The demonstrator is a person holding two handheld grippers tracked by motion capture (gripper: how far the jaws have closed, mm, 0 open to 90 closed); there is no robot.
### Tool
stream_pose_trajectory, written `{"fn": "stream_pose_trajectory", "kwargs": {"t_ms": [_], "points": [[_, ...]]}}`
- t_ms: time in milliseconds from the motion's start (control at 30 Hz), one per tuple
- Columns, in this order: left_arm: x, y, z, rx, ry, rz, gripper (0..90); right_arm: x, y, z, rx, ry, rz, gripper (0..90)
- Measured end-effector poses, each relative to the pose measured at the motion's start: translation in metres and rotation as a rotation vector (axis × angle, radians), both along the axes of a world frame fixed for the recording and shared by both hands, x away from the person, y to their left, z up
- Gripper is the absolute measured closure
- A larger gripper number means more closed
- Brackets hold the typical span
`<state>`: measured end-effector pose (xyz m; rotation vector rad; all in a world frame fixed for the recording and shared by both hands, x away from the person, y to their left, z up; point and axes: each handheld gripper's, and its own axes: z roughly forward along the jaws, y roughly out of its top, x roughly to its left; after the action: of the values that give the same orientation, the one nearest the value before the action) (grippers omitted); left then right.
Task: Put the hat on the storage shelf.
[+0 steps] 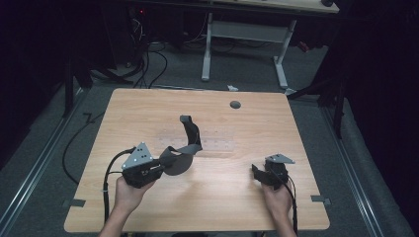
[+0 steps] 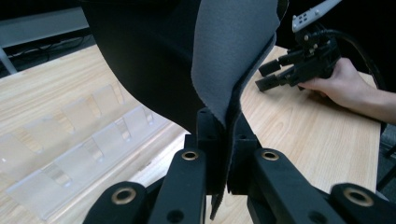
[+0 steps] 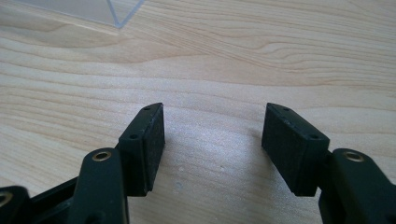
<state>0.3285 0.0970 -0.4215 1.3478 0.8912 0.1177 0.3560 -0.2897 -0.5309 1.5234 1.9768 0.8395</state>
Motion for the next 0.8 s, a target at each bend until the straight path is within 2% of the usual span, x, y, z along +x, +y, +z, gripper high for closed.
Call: {"fn": "stream_pose_trajectory", "kwargs": {"t_ms": [167,533,800], "points": [[0.007,0.006,0.004,0.002,0.002,0.017,86.6,0.000,0.000,0.000,0.001,0.001,-0.002,39.4],[0.023,0.015,0.013,-0.029,-0.009,0.058,86.6,0.000,0.000,0.000,0.000,0.000,0.002,38.7],[0.034,0.019,0.017,-0.025,-0.022,0.086,86.6,0.000,0.000,0.000,-0.002,0.000,0.004,38.5]]}}
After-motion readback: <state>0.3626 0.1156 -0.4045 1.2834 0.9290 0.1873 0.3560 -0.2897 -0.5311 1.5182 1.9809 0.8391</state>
